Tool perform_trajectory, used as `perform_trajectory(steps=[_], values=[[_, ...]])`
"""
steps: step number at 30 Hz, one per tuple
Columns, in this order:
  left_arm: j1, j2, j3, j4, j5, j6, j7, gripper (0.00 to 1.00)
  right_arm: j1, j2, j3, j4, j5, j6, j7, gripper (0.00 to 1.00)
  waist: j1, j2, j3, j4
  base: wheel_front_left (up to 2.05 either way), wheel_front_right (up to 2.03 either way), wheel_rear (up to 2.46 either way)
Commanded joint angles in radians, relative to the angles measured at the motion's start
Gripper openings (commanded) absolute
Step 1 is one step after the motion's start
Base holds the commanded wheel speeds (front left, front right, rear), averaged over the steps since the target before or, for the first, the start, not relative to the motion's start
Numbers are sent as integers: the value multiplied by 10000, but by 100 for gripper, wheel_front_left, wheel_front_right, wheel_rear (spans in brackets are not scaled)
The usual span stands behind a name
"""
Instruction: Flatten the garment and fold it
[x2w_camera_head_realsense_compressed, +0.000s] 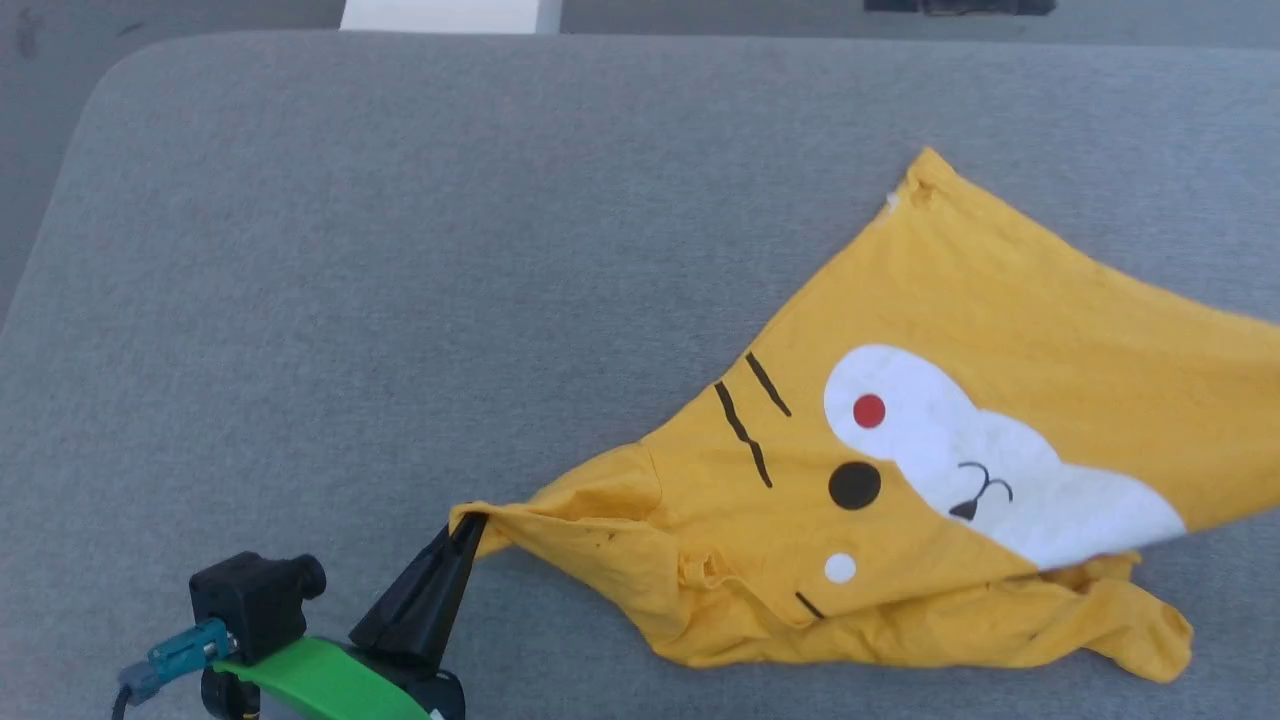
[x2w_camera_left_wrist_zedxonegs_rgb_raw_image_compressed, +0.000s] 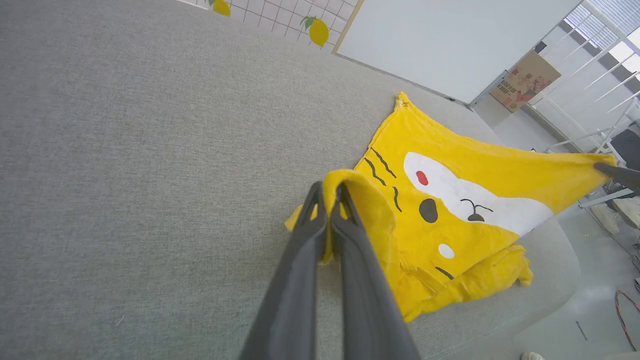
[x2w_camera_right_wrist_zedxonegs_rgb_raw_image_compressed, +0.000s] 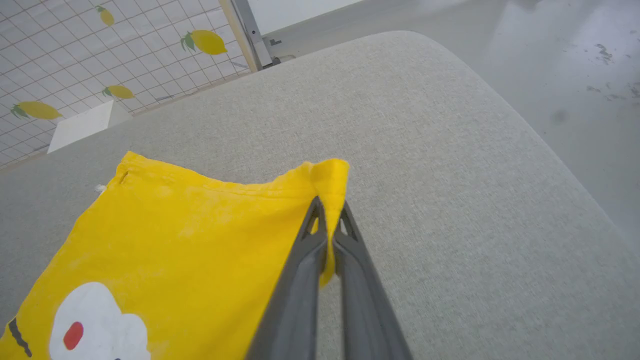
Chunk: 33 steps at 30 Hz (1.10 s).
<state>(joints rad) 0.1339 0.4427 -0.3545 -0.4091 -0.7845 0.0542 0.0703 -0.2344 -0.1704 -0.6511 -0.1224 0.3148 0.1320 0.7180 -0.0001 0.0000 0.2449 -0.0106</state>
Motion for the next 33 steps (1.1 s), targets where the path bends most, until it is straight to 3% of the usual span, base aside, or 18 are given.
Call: perform_trajectory(steps=[1, 6, 10, 17, 23, 24, 26, 27, 30, 33], values=[[144, 96, 51, -95, -37, 47, 32, 0, 416, 240, -238, -347, 181, -13, 80, 0, 1, 0, -528, -559, 0, 0, 0], [311, 188, 89, -282, -62, 98, 52, 0, 2032, 961, -809, -1216, 483, -13, 223, 0, 1, 0, -531, -588, 0, 0, 0], [378, 218, 105, -319, -91, 123, 58, 0, 2993, 1144, -250, -857, 190, -13, -125, 0, 1, 0, -417, -573, 0, 0, 0], [194, 168, -12, -158, -219, 28, 176, 0, 2948, 1195, 1035, 1931, -601, -13, -1509, 0, 1, 0, -429, -517, 0, 0, 0], [168, 165, -61, -90, -314, 31, 274, 0, 2296, 1199, 1086, 4190, -1049, -13, -2509, 0, 1, 0, -678, -481, 0, 0, 0], [179, 166, -61, -96, -322, 40, 277, 0, 2204, 1199, 1065, 4413, -1190, -13, -2694, 8, 1, 0, -708, -479, 0, 0, 0], [215, 152, -56, -111, -334, 56, 247, 0, 2052, 1183, 988, 4657, -1291, -13, -2967, 49, 1, 0, -772, -471, 0, 0, 0], [242, 146, -62, -123, -337, 61, 232, 0, 1994, 1132, 972, 4667, -1276, -13, -3069, 100, 1, 0, -794, -455, 0, 0, 0], [267, 122, -125, -146, -304, 49, 197, 0, 1951, 861, 975, 4201, -1017, -13, -3235, 100, 1, 0, -792, -367, 0, 0, 0], [258, 79, -222, -152, -217, 31, 141, 0, 1970, 455, 1046, 2989, -576, -13, -2996, 100, 1, 0, -718, -292, 0, 0, 0]])
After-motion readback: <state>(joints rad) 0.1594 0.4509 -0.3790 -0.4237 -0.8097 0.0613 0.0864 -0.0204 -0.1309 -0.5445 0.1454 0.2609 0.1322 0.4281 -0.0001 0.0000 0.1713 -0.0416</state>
